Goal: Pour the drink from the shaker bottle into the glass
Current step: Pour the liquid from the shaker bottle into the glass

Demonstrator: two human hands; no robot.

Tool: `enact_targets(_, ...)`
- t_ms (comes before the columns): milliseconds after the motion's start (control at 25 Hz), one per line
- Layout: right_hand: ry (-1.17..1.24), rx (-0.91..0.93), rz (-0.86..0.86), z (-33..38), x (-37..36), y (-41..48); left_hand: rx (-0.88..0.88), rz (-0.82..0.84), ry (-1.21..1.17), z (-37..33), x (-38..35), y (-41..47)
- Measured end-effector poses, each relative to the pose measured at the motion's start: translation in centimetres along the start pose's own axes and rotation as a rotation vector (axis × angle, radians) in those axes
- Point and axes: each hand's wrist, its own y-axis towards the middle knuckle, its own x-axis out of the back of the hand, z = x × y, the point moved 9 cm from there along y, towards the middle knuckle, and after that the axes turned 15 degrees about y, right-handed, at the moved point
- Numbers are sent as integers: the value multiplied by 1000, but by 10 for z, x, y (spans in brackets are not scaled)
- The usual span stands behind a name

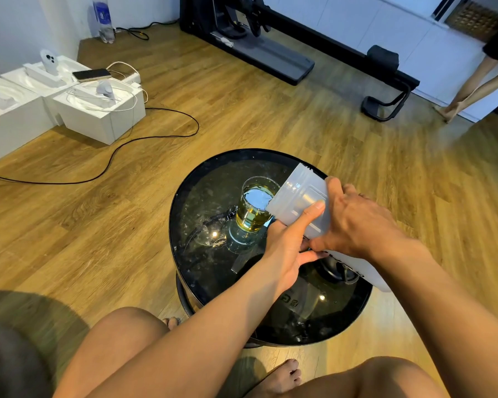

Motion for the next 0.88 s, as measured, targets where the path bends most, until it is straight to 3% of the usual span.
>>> enact_targets(880, -14, 5, -3, 0, 1, 1, -4, 2, -3, 1, 1, 2)
